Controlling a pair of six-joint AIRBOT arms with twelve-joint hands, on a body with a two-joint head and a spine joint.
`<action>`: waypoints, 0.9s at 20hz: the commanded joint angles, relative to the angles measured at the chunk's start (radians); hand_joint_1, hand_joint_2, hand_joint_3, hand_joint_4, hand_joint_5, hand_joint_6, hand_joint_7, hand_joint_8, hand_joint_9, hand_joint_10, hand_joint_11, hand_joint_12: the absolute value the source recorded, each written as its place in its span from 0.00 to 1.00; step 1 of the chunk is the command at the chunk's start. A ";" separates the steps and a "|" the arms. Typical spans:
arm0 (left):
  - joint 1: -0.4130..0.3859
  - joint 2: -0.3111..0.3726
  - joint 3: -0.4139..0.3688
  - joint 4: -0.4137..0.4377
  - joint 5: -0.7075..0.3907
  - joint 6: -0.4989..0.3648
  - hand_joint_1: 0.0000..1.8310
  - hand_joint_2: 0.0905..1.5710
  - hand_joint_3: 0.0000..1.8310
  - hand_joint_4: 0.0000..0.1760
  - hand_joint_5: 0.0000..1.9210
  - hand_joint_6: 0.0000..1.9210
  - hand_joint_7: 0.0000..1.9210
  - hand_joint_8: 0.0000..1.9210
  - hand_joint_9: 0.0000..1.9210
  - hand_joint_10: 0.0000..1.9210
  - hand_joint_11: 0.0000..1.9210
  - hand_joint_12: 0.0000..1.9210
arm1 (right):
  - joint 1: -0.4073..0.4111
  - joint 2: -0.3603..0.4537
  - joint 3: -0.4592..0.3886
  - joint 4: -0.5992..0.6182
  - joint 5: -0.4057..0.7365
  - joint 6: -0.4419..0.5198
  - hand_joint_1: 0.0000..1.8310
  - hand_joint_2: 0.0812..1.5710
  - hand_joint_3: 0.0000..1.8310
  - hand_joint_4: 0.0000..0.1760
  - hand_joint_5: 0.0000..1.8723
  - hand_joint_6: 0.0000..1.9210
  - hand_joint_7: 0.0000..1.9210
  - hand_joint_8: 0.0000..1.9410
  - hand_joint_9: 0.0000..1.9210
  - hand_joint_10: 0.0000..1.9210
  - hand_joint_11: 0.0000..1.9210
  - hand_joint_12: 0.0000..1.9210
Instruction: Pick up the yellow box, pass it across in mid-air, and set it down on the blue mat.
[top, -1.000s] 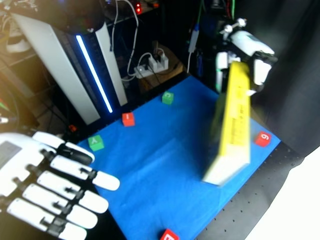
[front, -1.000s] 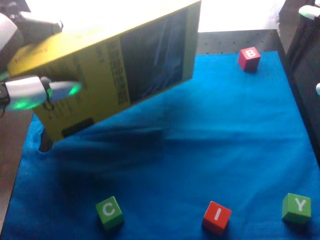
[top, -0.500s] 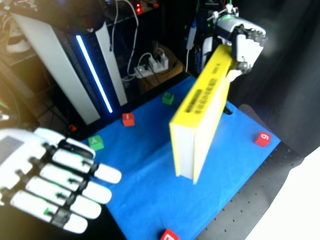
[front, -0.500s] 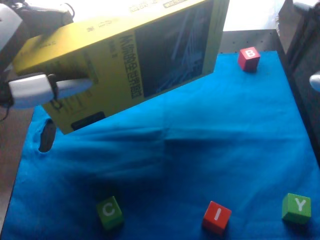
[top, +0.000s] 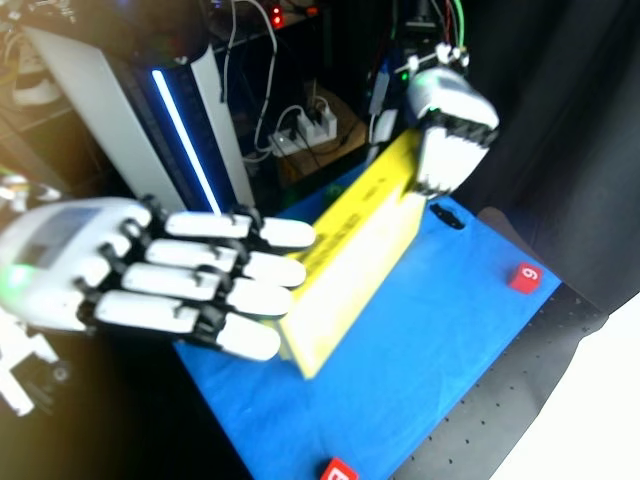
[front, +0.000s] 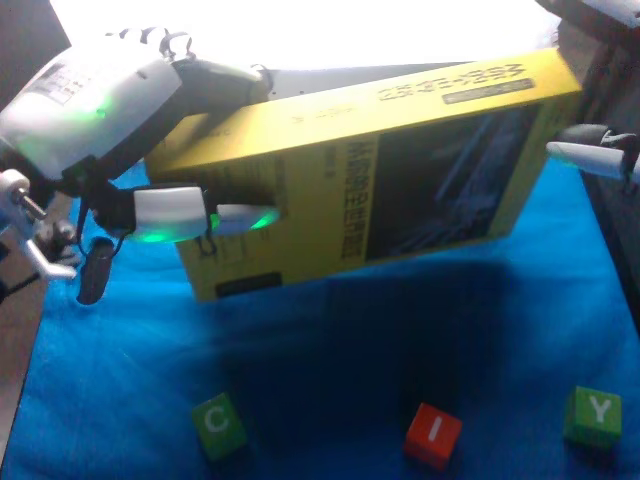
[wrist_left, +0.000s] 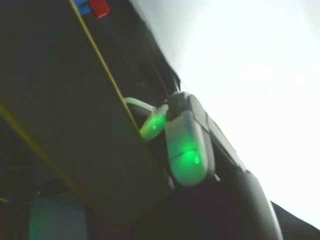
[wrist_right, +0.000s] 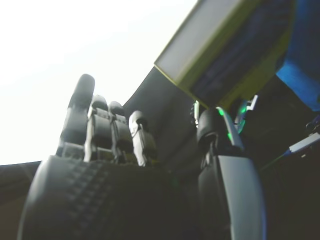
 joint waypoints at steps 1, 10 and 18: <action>-0.020 -0.002 0.002 0.013 -0.166 -0.020 0.77 0.74 0.00 1.00 0.67 1.00 0.78 1.00 0.85 1.00 0.87 1.00 | 0.029 -0.014 0.006 -0.006 0.081 0.000 0.42 0.71 0.00 0.21 0.00 0.00 0.00 0.00 0.00 0.00 0.00 0.34; -0.028 -0.002 -0.016 0.047 -0.291 -0.030 0.60 0.78 0.01 0.00 0.62 1.00 0.75 1.00 0.82 1.00 0.86 1.00 | 0.116 -0.125 0.068 -0.069 -0.114 0.000 0.47 0.79 0.00 0.22 0.29 0.64 0.19 0.67 0.18 0.77 0.15 0.84; -0.028 0.005 -0.018 0.045 -0.290 -0.033 0.72 0.75 0.00 0.00 0.60 1.00 0.74 1.00 0.82 1.00 0.86 1.00 | 0.121 -0.125 0.092 -0.052 -0.120 0.000 0.86 0.80 0.00 0.66 0.63 1.00 0.76 1.00 0.81 1.00 0.85 1.00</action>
